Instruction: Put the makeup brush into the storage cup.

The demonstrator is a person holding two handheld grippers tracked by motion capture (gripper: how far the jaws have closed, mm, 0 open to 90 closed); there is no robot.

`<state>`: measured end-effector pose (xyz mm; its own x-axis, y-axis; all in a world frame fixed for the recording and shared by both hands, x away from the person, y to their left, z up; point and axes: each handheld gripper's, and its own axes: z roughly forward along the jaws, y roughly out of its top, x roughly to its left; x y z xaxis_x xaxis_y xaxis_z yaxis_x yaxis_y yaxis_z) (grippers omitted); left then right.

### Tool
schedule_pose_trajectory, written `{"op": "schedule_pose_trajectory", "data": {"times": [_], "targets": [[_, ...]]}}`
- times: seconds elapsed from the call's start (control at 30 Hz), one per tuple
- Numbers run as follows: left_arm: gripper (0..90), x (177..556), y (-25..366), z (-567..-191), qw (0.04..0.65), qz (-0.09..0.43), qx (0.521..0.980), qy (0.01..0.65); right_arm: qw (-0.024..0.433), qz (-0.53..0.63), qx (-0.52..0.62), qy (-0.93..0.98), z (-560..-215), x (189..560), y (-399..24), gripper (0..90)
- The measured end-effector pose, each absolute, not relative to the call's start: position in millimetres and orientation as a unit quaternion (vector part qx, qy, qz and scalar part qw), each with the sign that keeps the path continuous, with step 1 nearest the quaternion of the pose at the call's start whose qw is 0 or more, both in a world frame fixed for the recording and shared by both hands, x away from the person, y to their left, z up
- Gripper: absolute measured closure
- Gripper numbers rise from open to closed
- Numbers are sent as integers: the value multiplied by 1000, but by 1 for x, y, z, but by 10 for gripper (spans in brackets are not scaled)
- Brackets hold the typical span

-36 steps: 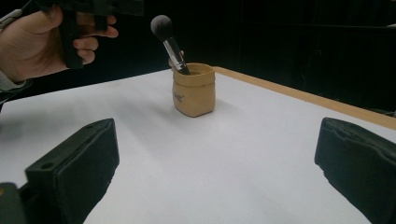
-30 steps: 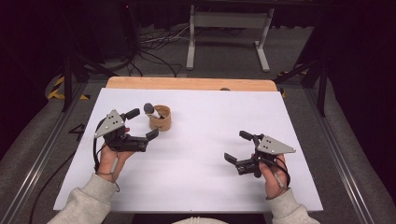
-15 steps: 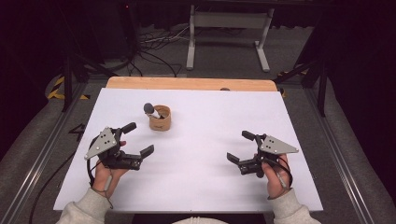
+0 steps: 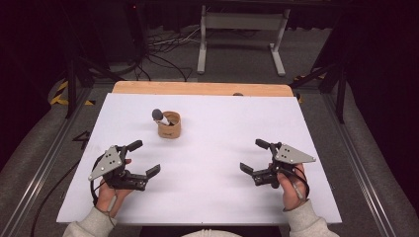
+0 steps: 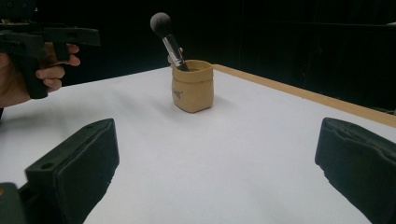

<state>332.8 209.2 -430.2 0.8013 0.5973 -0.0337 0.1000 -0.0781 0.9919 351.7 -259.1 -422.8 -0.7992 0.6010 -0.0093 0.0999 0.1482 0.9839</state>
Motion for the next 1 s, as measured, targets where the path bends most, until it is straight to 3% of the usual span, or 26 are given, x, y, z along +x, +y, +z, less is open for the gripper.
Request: {"op": "schedule_pose_trajectory", "data": {"times": [1.0], "targets": [[0, 338, 223, -456, 630, 191, 699, 280, 204, 611, 235, 728, -447, 344, -259, 1]]}}
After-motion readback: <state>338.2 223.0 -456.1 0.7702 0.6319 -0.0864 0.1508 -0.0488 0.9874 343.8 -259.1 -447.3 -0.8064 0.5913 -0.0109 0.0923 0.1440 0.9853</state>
